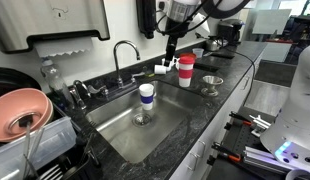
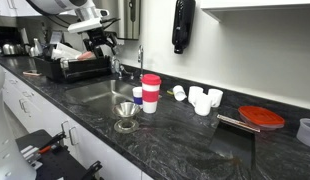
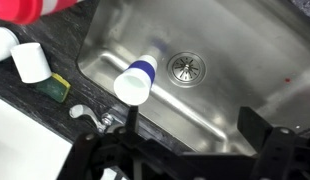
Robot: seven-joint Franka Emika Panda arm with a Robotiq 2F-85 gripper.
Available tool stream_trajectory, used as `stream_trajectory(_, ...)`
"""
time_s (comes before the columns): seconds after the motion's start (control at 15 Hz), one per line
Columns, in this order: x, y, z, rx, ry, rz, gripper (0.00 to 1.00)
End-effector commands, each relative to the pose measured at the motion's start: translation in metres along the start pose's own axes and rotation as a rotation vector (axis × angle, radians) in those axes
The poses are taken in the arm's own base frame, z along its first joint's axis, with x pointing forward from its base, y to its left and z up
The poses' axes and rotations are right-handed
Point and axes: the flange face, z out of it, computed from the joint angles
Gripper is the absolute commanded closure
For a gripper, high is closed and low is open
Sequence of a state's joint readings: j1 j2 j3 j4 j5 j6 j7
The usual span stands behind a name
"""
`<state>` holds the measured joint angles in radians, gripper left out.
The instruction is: Push the left faucet handle forwards
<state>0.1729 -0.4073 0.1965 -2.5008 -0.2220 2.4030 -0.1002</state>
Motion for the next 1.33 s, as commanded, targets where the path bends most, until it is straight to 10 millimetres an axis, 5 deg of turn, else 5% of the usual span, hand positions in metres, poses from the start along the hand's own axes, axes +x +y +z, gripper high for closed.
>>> stream_trajectory(0.0,0.045,-0.027,0.023,-0.004,0.028,-0.136,0.00)
stream_trajectory(0.4,0.102,-0.042,0.070,0.032,0.022,-0.390,0.00)
stream_trajectory(0.47,0.088,-0.043,0.064,0.013,0.025,-0.314,0.00)
stream_trajectory(1.07,0.091,-0.044,0.066,0.018,0.024,-0.320,0.00)
stream_trajectory(1.27,0.106,-0.049,0.074,-0.012,0.028,-0.384,0.00)
